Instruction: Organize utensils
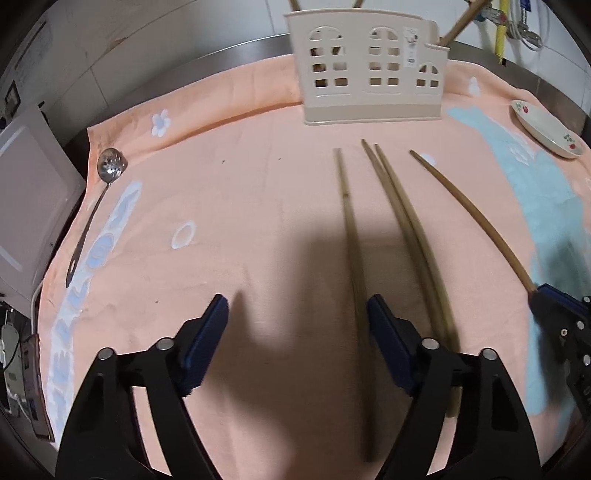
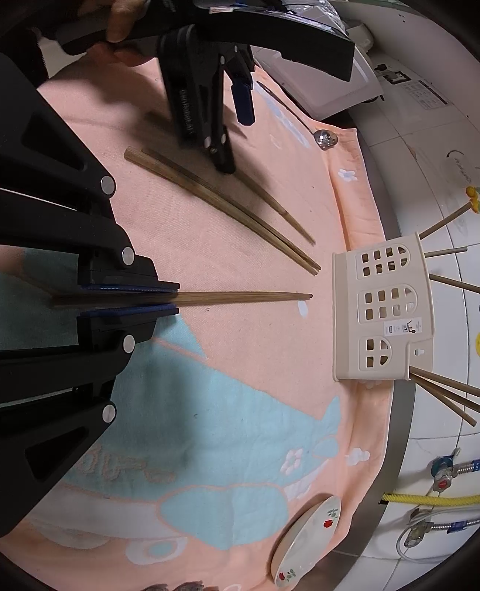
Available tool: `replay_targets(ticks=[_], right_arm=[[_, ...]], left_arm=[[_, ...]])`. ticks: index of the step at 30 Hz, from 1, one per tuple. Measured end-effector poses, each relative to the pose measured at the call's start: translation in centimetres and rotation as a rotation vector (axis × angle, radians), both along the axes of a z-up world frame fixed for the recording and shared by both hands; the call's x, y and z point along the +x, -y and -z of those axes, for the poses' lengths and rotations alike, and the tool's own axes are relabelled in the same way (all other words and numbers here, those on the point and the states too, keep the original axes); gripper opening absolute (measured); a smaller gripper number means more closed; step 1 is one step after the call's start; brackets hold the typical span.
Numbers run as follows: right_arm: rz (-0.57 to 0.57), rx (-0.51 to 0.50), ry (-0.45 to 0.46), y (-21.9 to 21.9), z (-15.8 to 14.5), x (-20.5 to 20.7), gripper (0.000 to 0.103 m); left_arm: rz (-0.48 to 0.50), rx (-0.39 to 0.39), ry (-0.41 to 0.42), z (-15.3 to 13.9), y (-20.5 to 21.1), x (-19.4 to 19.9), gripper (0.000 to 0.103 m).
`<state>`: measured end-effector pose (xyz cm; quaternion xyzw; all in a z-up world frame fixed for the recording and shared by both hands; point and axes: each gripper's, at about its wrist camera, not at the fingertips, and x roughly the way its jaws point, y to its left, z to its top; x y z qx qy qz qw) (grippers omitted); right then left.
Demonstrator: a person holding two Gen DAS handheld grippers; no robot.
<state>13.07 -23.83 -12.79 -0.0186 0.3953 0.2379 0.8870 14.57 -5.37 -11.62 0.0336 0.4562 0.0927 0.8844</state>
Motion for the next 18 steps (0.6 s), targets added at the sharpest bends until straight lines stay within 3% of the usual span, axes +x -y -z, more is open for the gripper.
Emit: replay_targets(ticks=[4, 9, 12, 18], right_arm=[[0.003, -0.002, 0.001, 0.0, 0.0, 0.0, 0.007], [0.004, -0.011, 0.005, -0.2, -0.1, -0.1, 0.007], [0.007, -0.014, 0.008, -0.2, -0.1, -0.1, 0.007], [0.01, -0.03, 0.017, -0.4, 0.0, -0.2, 0.007]], left_arm=[[0.041, -0.046, 0.016, -0.1, -0.4, -0.6, 0.062], [0.105, -0.095, 0.038, 0.0, 0.2, -1.3, 0.032], [0.141, -0.133, 0.051, -0.1, 0.3, -1.8, 0.021], [0.174, -0.198, 0.054, 0.2, -0.1, -2.4, 0.02]])
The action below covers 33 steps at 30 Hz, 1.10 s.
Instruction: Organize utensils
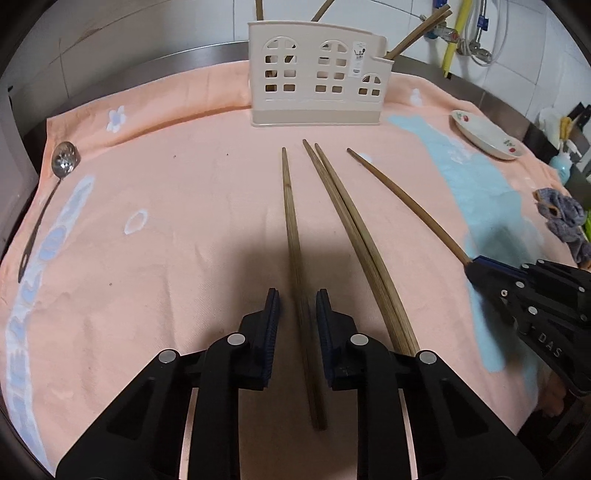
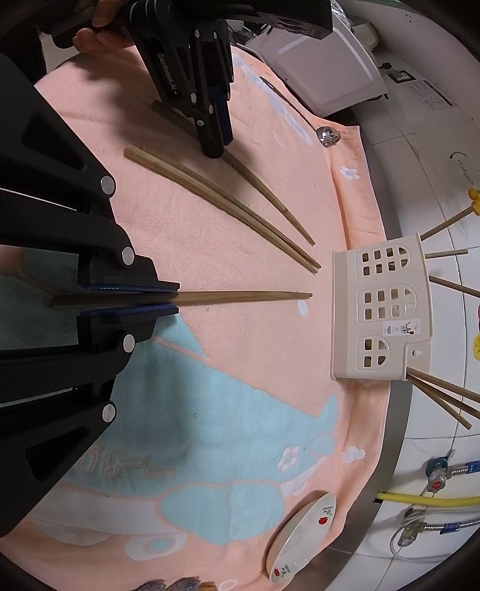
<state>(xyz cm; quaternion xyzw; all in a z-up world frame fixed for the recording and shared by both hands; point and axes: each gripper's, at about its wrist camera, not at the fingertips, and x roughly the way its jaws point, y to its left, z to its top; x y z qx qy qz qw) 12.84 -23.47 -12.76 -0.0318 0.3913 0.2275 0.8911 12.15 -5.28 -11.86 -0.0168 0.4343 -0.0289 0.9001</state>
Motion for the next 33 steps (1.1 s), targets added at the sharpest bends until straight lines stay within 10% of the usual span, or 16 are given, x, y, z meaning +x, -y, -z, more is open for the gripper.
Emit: replay_targets(ticks=[19, 33], right_arm=[[0.017, -0.05, 0.047, -1.0, -0.7, -0.7, 0.006], [-0.002, 0.002, 0.184, -0.8, -7.7, -1.3, 0.006]], left_arm=[[0.051, -0.009, 0.024, -0.1, -0.8, -0.8, 0.008], [0.104, -0.076, 0.134, -4.9, -2.7, -1.6, 0.006]])
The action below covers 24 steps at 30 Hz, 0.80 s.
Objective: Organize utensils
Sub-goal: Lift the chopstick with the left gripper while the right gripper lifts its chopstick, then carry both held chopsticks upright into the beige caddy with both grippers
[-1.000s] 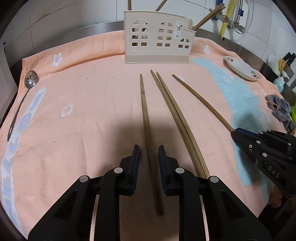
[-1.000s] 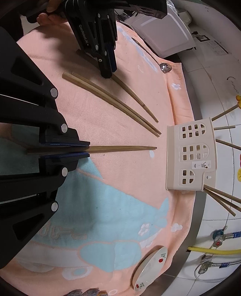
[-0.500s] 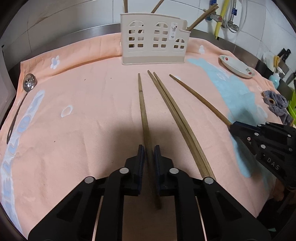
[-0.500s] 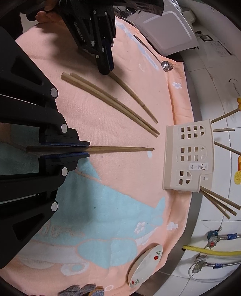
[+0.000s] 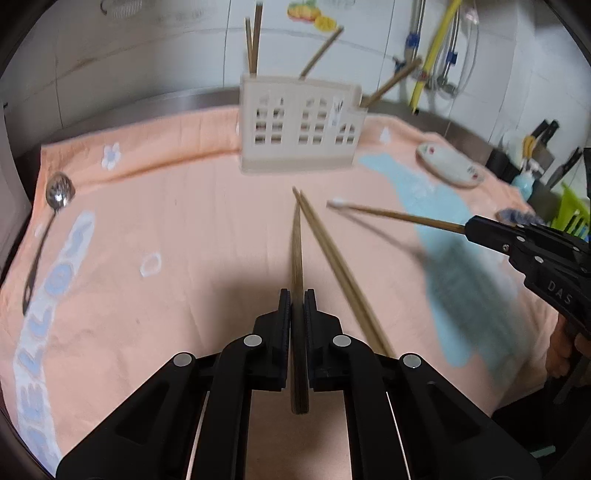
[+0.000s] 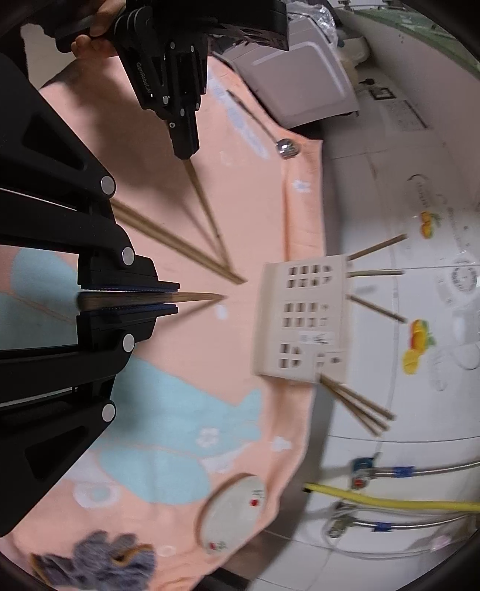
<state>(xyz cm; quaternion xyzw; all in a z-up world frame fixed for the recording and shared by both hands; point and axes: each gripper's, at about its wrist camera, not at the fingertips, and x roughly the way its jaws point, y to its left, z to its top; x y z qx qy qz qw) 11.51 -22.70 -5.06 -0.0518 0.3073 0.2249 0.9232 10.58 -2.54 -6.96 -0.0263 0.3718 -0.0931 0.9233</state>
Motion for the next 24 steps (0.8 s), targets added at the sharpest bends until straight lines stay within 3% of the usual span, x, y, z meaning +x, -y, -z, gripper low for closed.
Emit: replay_targets(ticks=[11, 24], right_arm=[[-0.077, 0.014, 0.048, -0.7, -6.1, 2.5, 0.006], [-0.102, -0.027, 0.076, -0.4, -12.8, 7.1, 0.006]], left_arm=[[0.028, -0.006, 0.109, -4.7, -0.9, 1.6, 0.006], [0.082, 0.026, 0.16, -9.4, -0.6, 5.8, 0.006]])
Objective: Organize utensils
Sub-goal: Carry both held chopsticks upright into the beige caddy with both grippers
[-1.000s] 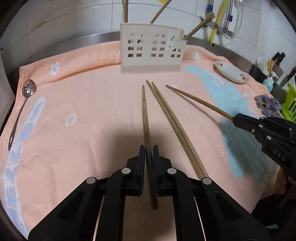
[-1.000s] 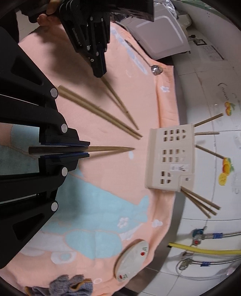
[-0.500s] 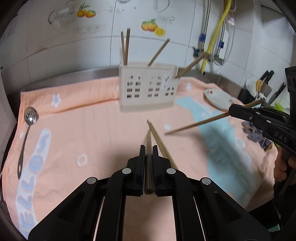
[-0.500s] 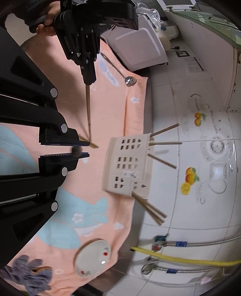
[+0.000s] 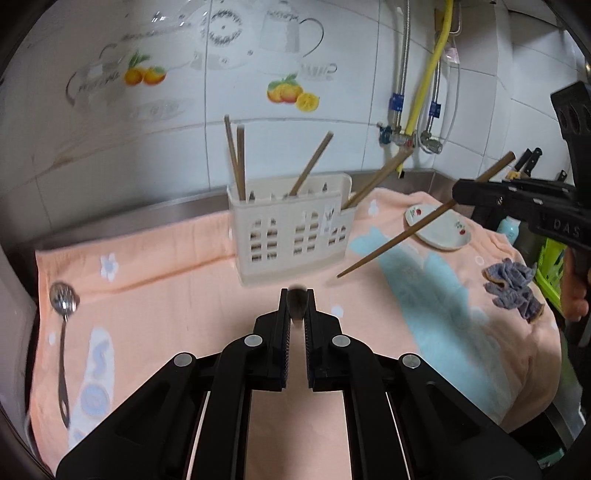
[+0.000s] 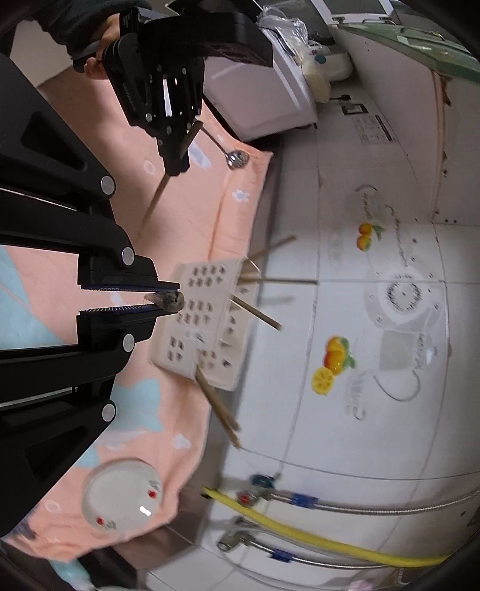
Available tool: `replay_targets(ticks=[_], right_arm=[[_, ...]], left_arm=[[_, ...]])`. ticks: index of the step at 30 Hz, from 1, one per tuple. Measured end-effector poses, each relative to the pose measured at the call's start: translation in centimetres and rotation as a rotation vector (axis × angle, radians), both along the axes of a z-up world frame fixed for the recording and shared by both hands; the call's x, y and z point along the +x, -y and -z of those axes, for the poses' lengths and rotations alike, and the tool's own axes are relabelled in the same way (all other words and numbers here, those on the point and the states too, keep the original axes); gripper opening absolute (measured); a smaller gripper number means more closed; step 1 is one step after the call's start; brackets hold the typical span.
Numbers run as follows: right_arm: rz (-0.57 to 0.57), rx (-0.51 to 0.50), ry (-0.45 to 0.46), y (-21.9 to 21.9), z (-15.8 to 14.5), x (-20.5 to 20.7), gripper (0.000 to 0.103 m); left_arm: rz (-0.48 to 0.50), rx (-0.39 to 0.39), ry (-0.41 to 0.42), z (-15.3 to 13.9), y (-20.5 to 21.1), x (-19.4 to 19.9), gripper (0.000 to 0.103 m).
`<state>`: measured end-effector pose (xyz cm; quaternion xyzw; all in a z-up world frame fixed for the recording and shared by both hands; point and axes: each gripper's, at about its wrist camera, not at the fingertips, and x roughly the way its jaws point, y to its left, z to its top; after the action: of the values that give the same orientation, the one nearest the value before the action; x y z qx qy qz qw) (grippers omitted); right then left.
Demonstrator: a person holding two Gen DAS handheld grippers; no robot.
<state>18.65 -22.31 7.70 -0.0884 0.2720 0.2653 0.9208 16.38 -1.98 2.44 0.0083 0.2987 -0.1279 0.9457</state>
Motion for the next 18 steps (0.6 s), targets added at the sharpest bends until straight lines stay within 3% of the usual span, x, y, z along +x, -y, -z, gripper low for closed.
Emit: replay_targets(ticks=[9, 18], right_arm=[[0.051, -0.012, 0.039, 1.5, -4.4, 3.3, 0.006], [0.081, -0.03, 0.058, 1.8, -6.8, 5.9, 0.006]], left_arm=[[0.013, 0.002, 0.038, -3.9, 0.2, 2.5, 0.006], [0.019, 0.006, 0.172, -11.2, 1.1, 4.4, 0.006]])
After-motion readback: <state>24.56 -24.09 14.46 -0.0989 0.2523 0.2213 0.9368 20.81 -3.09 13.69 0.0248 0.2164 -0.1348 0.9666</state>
